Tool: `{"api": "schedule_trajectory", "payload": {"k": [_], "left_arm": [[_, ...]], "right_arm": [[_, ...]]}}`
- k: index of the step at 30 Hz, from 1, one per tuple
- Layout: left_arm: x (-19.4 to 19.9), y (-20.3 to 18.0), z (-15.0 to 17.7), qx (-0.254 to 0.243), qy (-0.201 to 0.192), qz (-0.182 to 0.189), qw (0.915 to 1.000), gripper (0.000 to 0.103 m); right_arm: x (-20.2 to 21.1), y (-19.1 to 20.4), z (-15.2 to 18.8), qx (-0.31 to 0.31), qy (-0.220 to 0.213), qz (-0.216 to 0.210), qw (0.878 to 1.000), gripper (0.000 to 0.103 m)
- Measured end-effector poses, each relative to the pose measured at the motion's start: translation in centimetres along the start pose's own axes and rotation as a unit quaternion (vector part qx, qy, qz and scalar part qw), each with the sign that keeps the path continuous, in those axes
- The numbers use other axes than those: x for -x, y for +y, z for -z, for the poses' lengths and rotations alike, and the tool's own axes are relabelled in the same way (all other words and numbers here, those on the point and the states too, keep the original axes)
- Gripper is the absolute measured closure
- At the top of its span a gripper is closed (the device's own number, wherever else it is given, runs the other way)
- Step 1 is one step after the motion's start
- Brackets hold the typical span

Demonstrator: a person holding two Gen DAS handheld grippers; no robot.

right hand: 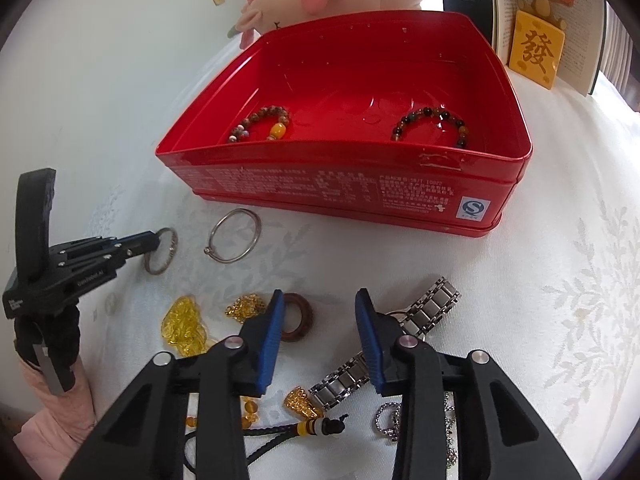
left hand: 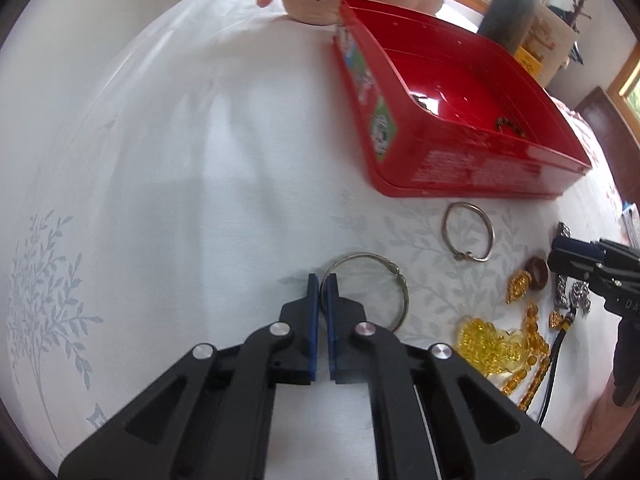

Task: Organize jewelry
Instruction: 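Move the left tool to the silver bangle and close on it, then grasp the brown ring with the right tool while the left tool holds the bangle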

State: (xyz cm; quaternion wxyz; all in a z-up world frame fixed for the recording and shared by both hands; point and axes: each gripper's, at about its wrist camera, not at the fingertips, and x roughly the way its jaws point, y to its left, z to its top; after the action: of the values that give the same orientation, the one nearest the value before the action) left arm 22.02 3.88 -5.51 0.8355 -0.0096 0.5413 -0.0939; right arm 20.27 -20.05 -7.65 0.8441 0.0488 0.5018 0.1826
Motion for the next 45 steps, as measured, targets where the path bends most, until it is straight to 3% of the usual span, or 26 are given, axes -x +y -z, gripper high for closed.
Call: {"api": "schedule_trajectory", "payload": {"k": [10, 19, 21, 37, 45], "left_arm": [[-0.2, -0.1, 0.0, 0.002, -0.001, -0.002, 1.0000, 0.101], [-0.1, -1.0, 0.4, -0.014, -0.003, 0.005, 0.9999, 0.101], [-0.1, -1.3, 0.6, -0.019, -0.004, 0.005, 0.9998, 0.101], [2.1, -0.9, 0.5, -0.010, -0.043, 0.039, 0.9983, 0.101], [2.3, -1.3, 0.5, -0.013, -0.041, 0.048, 0.9979, 0.101]], "right_arm": [[-0.8, 0.3, 0.3, 0.011, 0.019, 0.001, 1.000, 0.084], [-1.3, 1.1, 0.5, 0.031, 0.021, 0.015, 0.999, 0.085], [-1.4, 1.2, 0.5, 0.033, 0.021, 0.016, 0.999, 0.093], [1.8, 0.2, 0.1, 0.013, -0.026, -0.026, 0.999, 0.096], [1.9, 0.0, -0.2, 0.001, -0.026, -0.032, 0.999, 0.096]]}}
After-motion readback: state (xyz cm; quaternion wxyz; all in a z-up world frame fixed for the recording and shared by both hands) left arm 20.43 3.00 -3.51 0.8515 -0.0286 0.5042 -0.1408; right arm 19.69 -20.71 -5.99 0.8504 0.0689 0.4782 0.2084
